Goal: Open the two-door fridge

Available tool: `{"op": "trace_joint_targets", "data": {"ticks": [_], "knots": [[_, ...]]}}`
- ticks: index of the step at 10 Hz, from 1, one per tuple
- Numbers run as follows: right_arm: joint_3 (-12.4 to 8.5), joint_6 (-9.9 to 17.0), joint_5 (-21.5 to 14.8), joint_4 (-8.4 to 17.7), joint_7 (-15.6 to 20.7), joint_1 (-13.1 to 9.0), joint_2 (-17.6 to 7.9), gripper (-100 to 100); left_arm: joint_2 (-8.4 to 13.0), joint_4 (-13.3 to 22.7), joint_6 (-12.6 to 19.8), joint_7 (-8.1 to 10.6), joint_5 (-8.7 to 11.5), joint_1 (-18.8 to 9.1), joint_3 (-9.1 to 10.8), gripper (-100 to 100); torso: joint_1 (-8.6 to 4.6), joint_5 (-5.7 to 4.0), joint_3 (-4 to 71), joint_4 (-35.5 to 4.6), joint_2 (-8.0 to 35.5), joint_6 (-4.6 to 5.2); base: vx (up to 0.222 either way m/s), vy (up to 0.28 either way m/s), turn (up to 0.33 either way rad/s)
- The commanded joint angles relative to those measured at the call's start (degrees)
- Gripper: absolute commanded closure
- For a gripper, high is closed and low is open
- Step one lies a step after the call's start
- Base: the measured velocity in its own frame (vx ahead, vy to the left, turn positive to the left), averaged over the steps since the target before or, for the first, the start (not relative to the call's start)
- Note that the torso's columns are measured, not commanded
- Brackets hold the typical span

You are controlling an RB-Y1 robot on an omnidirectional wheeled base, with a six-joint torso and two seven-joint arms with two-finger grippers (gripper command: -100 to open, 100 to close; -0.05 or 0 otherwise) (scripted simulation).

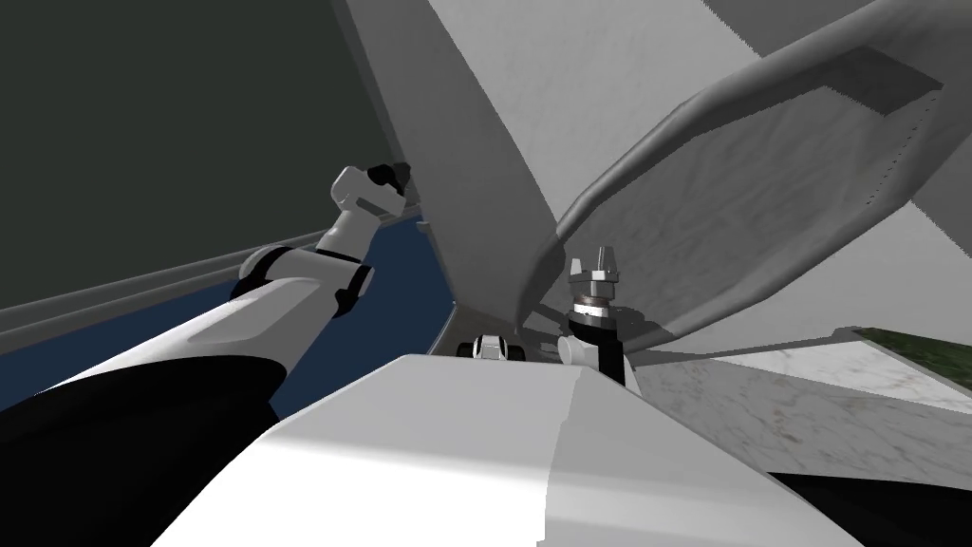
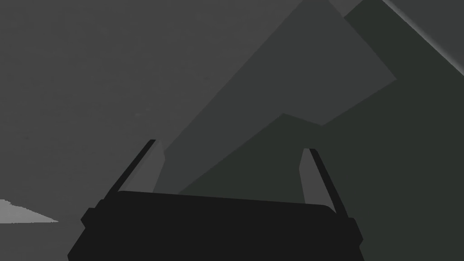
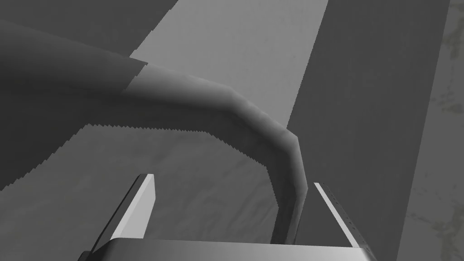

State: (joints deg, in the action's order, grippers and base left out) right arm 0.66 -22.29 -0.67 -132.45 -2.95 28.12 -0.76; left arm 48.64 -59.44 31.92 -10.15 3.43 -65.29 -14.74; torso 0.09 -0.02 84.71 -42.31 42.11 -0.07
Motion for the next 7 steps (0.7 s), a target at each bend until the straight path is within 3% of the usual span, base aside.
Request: {"op": "trace_joint_targets", "data": {"ticks": [1, 2, 3, 5, 6, 7], "knots": [[0.0, 0.0, 0.0, 0.0, 0.0, 0.0, 0.0, 0, 4.6, -2.0, 0.6, 2.53, 1.5, 2.2, -2.01, -100, -0.03, 0.02, 0.0, 0.0, 0.0, 0.11, -0.022, -0.014, -0.226], [0.0, 0.0, 0.0, 0.0, 0.0, 0.0, 0.0, 0, 6.2, -2.0, 0.6, 2.53, 1.5, 2.2, -2.01, -100, -0.08, -0.01, 0.0, 0.1, 0.0, 0.18, -0.008, 0.0, -0.019], [0.0, 0.0, 0.0, 0.0, 0.0, 0.0, 0.0, 0, 7.8, -3.9, 1.5, 5.21, 2.6, 4.4, -4.09, -100, -0.07, 0.01, 0.0, 0.1, 0.0, 0.08, -0.014, -0.016, -0.307], [0.0, 0.0, 0.0, 0.0, 0.0, 0.0, 0.0, 0, 11.5, -3.9, 1.5, 5.35, 2.6, 4.4, -4.09, -100, -0.21, -0.03, 0.0, 0.2, 0.0, 0.27, -0.022, -0.012, -0.151], [0.0, 0.0, 0.0, 0.0, 0.0, 0.0, 0.0, 0, 10.6, -3.0, 1.1, 4.81, 3.2, 3.8, -4.21, -100, -0.14, -0.01, 0.0, 0.1, 0.0, 0.1, 0.0, 0.0, 0.0], [0.0, 0.0, 0.0, 0.0, 0.0, 0.0, 0.0, 0, 7.9, -2.0, 0.6, 2.53, 1.5, 2.2, -2.01, 100, -0.08, 0.02, 0.0, 0.1, 0.0, 0.09, 0.025, 0.016, 0.336]]}}
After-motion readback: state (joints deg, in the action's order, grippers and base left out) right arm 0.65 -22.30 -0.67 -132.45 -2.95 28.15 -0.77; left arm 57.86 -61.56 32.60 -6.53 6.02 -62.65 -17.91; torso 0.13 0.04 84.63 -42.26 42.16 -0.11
